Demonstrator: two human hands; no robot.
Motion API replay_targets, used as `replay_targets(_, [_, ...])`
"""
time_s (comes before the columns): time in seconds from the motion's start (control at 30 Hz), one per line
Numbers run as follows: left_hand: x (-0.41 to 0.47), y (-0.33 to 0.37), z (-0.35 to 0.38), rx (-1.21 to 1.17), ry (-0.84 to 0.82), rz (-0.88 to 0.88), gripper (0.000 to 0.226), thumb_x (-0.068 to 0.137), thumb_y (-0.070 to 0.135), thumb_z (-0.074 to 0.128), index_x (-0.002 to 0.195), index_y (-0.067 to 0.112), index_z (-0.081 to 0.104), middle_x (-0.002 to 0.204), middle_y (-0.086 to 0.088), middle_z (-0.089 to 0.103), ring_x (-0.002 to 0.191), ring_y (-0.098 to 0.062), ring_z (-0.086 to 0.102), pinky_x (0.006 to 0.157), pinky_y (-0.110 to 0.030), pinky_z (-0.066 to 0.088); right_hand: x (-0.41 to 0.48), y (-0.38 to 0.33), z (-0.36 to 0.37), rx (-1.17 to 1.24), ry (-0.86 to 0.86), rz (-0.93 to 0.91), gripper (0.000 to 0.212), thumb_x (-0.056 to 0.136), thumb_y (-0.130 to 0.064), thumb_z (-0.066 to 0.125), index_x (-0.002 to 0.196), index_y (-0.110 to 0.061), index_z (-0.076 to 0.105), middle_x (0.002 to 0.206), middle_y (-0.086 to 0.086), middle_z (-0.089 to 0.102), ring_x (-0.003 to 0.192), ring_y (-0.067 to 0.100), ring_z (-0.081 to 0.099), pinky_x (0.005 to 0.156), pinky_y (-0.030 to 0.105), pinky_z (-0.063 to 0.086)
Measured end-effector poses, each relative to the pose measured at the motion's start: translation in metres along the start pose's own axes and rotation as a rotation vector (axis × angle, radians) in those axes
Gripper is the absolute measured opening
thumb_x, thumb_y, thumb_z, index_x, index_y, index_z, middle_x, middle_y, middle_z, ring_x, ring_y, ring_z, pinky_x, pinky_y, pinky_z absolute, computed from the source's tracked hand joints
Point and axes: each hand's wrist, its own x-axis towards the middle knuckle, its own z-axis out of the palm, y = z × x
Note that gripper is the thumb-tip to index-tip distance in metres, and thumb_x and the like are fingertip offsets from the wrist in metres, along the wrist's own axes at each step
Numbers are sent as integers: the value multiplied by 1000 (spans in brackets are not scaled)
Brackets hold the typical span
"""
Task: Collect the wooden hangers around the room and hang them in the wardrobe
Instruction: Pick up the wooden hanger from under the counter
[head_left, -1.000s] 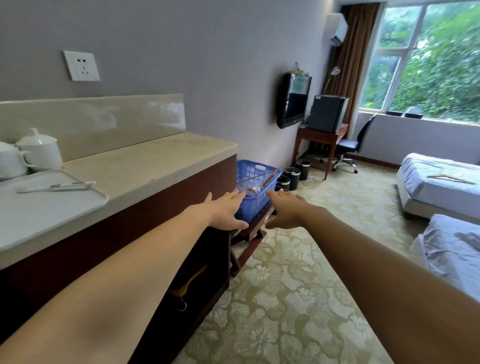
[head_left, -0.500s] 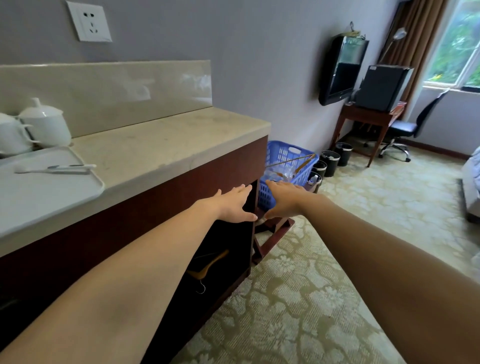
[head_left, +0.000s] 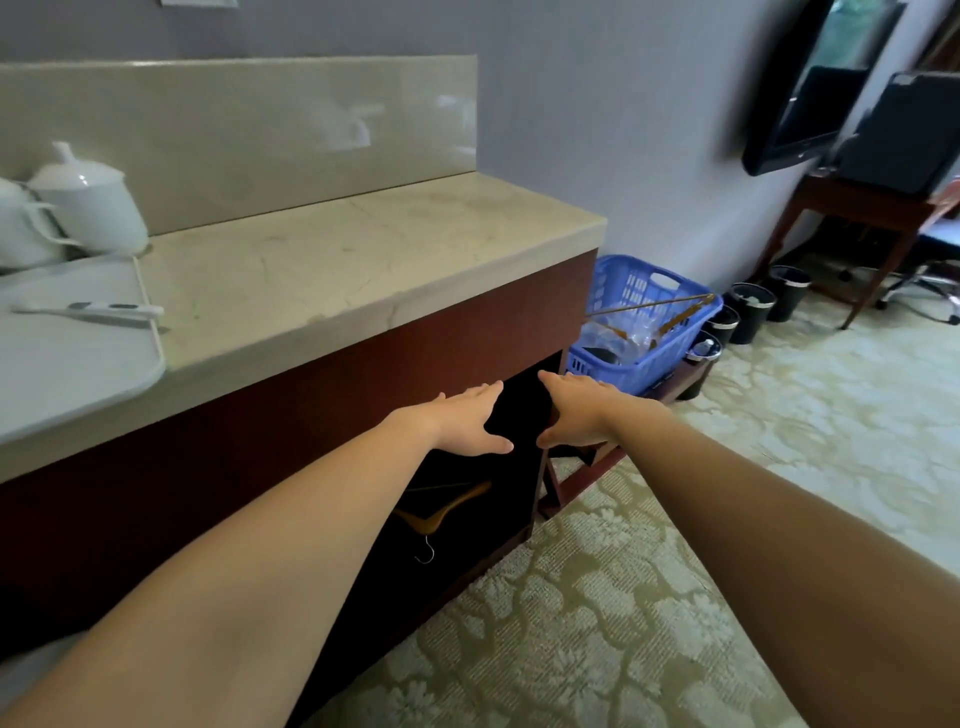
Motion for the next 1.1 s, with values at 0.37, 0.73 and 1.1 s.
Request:
replay_targets(0.37, [77, 5, 28, -144, 24, -224, 87, 96, 46, 50, 153, 20, -10, 162, 1, -6, 149, -16, -2, 121, -45, 1, 88, 68, 10, -77, -125, -240, 97, 87, -39, 66, 154, -14, 1, 160, 8, 13, 147, 28, 11, 115, 48, 19])
replay_targets(0.73, [148, -59, 133, -231, -127, -380, 87, 96, 45, 51, 153, 21, -10, 162, 0, -8, 149, -19, -3, 121, -40, 2, 172, 89, 128, -88, -204, -334, 91, 87, -39, 65, 153, -12, 9, 156, 9, 24, 143, 29, 21, 113, 46, 25])
replay_targets(1.1, [266, -219, 300, -287, -122, -485, 87, 93, 48, 54, 153, 29, -6, 161, 6, -9, 149, -28, 0, 120, -50, 12, 302, 111, 340, -104, -210, -308, 87, 91, -36, 58, 153, -10, 3, 160, 9, 9, 147, 27, 9, 117, 43, 17])
